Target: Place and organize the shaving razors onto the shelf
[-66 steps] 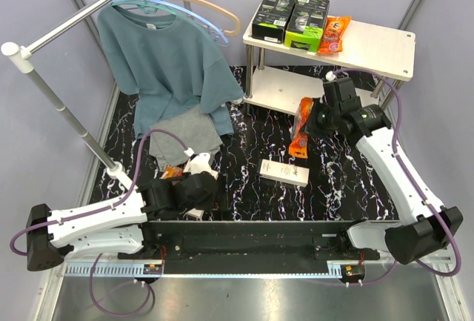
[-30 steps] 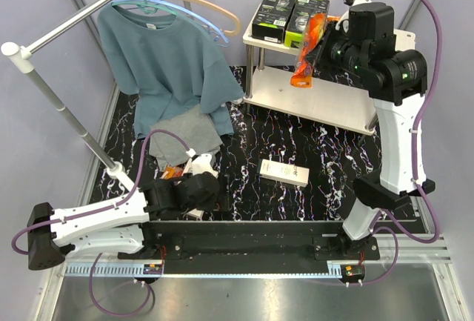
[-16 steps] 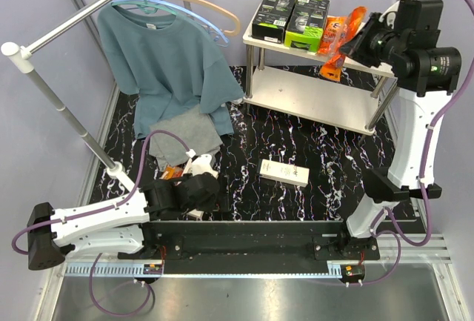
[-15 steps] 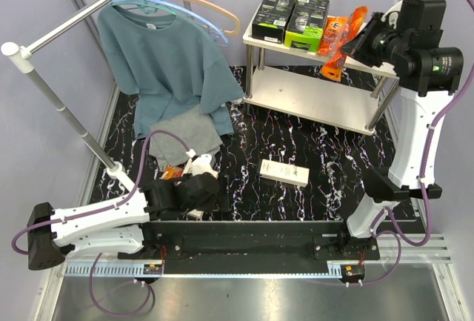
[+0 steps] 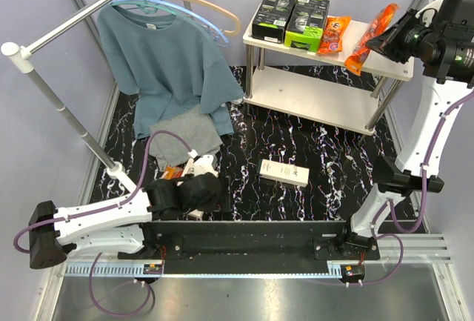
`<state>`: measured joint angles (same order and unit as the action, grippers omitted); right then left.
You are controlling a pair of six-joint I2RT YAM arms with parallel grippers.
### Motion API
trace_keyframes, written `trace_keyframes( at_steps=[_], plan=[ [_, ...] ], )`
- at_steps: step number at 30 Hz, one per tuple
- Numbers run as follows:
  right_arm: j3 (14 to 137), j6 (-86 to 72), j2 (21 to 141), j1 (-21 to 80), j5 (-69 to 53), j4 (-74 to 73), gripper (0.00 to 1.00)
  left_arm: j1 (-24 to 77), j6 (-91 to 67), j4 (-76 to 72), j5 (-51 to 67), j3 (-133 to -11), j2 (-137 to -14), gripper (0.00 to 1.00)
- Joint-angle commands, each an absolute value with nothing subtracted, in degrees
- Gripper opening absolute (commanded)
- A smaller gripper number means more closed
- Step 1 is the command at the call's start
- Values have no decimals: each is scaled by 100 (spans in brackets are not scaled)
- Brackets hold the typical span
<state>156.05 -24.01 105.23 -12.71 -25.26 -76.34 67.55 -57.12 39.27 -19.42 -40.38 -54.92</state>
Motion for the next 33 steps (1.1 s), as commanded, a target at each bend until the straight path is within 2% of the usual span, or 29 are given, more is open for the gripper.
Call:
trace_keyframes(
  at_steps=[1,21,30,33],
  plan=[
    [15820,-2417,10652,-1397,-2962,-7357,0,6741,-5678,3630,-1793,-4025,-5607,99],
    [16128,-2856,11760,-1688,-3349,-6671,0,6741,-5704,3393,-1608,-3973,-5757,99],
    [16093,-2874,12014,-1652,-3436,-6583,6,6741,-5695,3375,-1591,-4025,-5827,99],
    [16084,-2813,12085,-1600,-3437,-6609,11,6741,-5695,3366,-1591,-4025,-5845,99]
  ],
)
